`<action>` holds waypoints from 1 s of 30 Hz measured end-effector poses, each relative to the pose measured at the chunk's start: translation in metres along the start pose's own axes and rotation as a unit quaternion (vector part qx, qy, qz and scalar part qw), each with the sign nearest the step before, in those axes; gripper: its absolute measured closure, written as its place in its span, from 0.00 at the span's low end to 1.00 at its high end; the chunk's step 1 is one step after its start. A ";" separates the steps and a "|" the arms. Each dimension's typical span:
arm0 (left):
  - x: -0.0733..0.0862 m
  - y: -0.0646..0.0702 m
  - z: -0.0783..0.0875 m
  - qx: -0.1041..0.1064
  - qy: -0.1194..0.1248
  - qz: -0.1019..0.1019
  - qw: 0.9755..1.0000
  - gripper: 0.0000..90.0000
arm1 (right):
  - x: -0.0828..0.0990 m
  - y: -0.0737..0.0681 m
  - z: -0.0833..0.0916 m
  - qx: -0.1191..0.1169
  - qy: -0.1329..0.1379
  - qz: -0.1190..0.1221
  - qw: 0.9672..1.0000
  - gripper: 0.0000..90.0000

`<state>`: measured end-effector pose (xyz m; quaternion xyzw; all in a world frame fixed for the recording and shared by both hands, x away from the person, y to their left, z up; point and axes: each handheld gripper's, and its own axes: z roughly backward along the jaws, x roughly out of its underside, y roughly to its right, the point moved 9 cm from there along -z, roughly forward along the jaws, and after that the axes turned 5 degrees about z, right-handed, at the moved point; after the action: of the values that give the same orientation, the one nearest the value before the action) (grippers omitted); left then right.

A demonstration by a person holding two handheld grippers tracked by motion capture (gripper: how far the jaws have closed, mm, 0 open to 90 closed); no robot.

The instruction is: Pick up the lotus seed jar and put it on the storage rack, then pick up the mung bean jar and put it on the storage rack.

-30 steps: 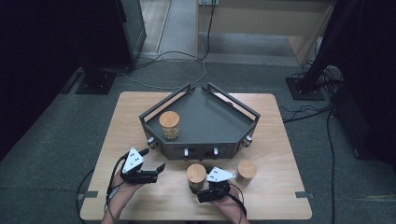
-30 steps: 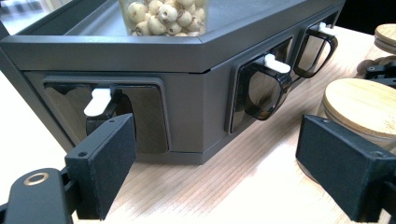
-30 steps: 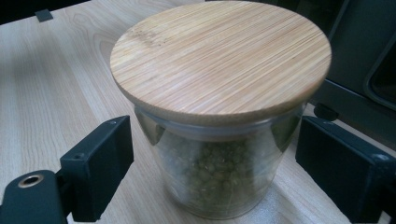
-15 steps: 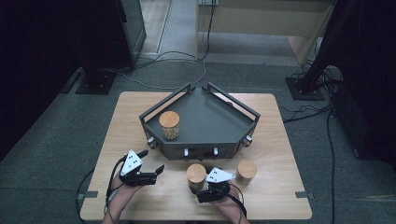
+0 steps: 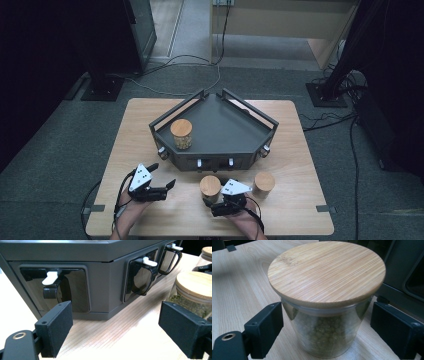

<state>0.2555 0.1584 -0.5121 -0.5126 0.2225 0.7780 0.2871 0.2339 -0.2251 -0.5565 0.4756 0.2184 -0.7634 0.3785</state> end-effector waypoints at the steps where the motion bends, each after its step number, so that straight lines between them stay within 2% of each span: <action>1: 0.001 0.000 0.000 0.000 -0.001 -0.001 1.000 0.13 | 0.000 0.000 0.000 -0.001 0.000 -0.001 1.000 0.12; 12: 0.013 -0.002 -0.004 0.006 -0.011 0.003 1.000 0.13 | -0.005 -0.001 -0.001 0.000 -0.001 0.000 1.000 0.12; 18: 0.016 -0.004 -0.005 0.004 -0.019 0.004 1.000 0.13 | -0.010 0.001 -0.001 0.002 -0.001 -0.009 1.000 0.12; 30: 0.018 -0.004 -0.005 0.009 -0.018 0.003 1.000 0.13 | -0.015 0.000 -0.009 0.004 -0.007 -0.012 1.000 0.12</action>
<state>0.2565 0.1618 -0.5308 -0.4954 0.2255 0.7860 0.2930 0.2431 -0.2131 -0.5476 0.4688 0.2186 -0.7721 0.3692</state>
